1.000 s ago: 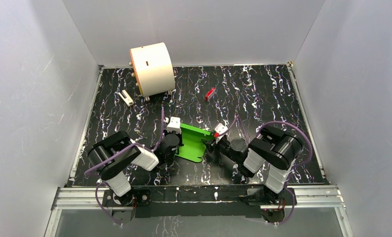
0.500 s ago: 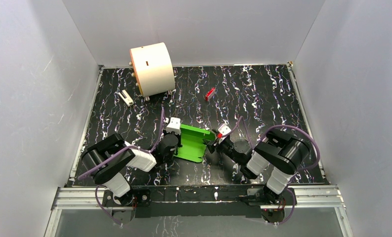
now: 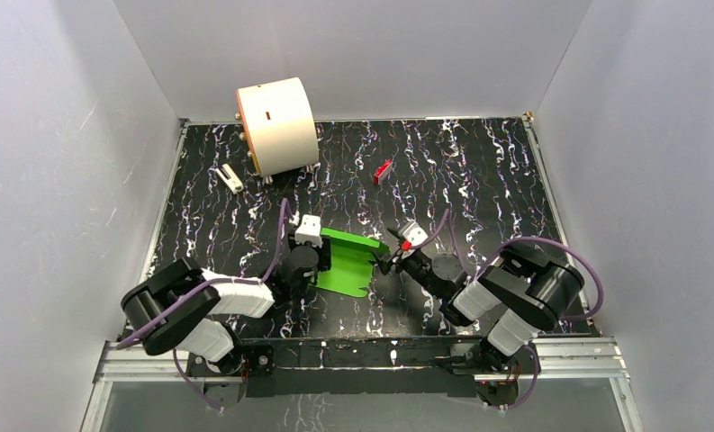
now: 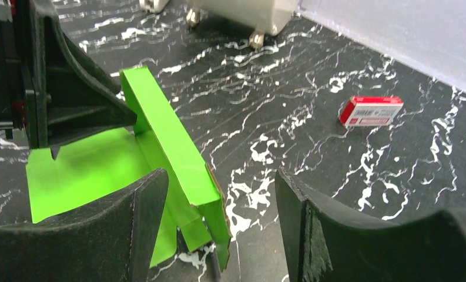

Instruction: Fold the paper box

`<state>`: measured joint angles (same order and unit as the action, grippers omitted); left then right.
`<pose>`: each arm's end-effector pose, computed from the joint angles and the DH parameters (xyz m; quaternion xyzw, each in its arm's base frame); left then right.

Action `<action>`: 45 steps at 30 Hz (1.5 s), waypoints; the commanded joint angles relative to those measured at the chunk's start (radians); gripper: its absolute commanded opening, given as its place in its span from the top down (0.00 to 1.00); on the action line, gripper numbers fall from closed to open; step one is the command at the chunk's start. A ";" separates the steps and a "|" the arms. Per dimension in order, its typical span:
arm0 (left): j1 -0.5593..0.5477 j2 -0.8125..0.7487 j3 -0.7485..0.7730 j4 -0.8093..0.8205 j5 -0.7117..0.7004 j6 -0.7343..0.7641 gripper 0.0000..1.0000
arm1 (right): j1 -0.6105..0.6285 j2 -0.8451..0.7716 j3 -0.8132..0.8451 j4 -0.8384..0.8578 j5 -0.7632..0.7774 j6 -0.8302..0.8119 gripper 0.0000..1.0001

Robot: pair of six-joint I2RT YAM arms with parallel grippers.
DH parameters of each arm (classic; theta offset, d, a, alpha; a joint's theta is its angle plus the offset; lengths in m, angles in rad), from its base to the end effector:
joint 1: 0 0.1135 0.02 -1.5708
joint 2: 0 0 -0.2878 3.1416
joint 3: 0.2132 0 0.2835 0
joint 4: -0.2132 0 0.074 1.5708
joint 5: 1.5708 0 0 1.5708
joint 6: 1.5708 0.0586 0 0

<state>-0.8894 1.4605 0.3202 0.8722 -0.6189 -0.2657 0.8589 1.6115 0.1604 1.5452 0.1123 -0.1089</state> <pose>0.2002 -0.1928 0.1405 0.0567 0.7776 -0.1124 0.6160 0.1722 0.1895 0.1456 -0.2759 0.6142 0.2353 0.7009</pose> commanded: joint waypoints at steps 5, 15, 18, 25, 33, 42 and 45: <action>0.008 -0.278 -0.005 -0.322 -0.012 -0.118 0.35 | 0.005 -0.201 0.018 -0.074 0.023 -0.001 0.24; 0.124 -0.458 0.113 -0.662 0.112 -0.302 0.19 | 0.004 -0.518 0.172 -0.771 0.143 0.148 0.25; 0.204 -0.460 0.135 -0.698 0.205 -0.372 0.19 | 0.004 -0.569 0.212 -0.920 0.171 0.204 0.25; 0.283 -0.381 0.215 -0.684 0.376 -0.420 0.20 | 0.005 -0.578 0.274 -1.075 0.148 0.277 0.28; 0.310 -0.272 0.279 -0.690 0.416 -0.426 0.27 | 0.003 -0.492 0.284 -1.034 0.179 0.316 0.33; 0.313 -0.173 0.316 -0.675 0.477 -0.409 0.28 | 0.003 -0.385 0.285 -0.925 0.168 0.327 0.36; 0.313 -0.161 0.315 -0.667 0.494 -0.405 0.28 | 0.002 -0.355 0.284 -0.892 0.174 0.323 0.39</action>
<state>-0.5816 1.2999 0.6033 0.2020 -0.1677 -0.6811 0.8589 1.2331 0.4110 0.5339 0.2646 0.2077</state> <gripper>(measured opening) 0.725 0.630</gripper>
